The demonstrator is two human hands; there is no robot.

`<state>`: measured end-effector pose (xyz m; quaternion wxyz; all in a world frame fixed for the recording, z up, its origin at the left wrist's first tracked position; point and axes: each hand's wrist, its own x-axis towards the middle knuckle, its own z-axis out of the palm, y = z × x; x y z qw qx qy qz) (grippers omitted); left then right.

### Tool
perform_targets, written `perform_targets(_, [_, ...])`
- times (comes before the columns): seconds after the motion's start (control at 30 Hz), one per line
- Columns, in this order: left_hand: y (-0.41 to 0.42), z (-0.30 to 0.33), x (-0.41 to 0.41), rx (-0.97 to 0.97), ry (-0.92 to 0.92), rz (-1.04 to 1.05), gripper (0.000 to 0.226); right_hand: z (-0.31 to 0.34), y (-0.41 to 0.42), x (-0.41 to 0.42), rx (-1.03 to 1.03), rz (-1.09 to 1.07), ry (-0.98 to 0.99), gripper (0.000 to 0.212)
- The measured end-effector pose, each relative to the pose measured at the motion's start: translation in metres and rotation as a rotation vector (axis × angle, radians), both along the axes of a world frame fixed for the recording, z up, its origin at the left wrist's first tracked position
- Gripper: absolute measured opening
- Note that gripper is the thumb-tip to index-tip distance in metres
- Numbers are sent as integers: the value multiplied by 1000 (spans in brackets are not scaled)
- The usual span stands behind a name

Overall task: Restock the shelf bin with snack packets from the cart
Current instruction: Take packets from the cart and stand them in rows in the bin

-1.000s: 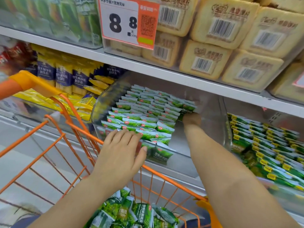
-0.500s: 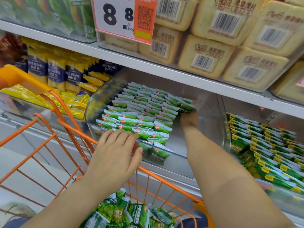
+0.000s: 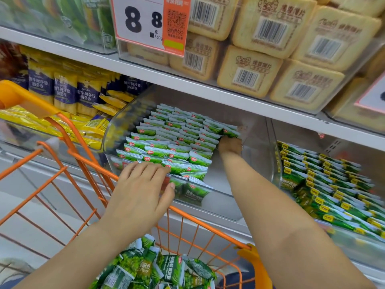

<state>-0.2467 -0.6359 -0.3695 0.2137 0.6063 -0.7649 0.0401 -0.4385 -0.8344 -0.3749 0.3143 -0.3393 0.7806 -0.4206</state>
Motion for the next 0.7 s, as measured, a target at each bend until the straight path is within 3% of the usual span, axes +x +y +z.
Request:
perform_targets(0.1, [-2, 5, 1, 58, 34, -8, 49, 11, -6, -13, -47, 53, -222, 21])
perform_targets(0.17, [-2, 15, 2, 166, 117, -25, 52, 37, 25, 3, -147, 107, -372, 32])
perform_targets(0.23, [0, 34, 7, 346, 344, -32, 45, 48, 59, 8, -223, 92, -394, 27])
perform_targets(0.3, [6, 54, 14, 465, 459, -23, 41, 52, 94, 14, -343, 185, -285, 13])
perform_targets(0.4, [34, 74, 34, 495, 240, -79, 41, 53, 155, 26, -570, 521, -126, 25])
perform_targets(0.5, [72, 69, 60, 641, 8, -128, 40, 57, 210, 43, -499, 979, -68, 21])
perform_targets(0.57, [93, 55, 74, 818, -210, -54, 40, 53, 227, 60, -265, 1345, 222, 6])
perform_targets(0.63, [107, 37, 88, 929, -377, 65, 40, 37, 242, 79, -46, 1650, 622, 19])
perform_targets(0.7, [114, 23, 100, 911, -409, 130, 38, 14, 259, 100, -7, 1829, 863, 30])
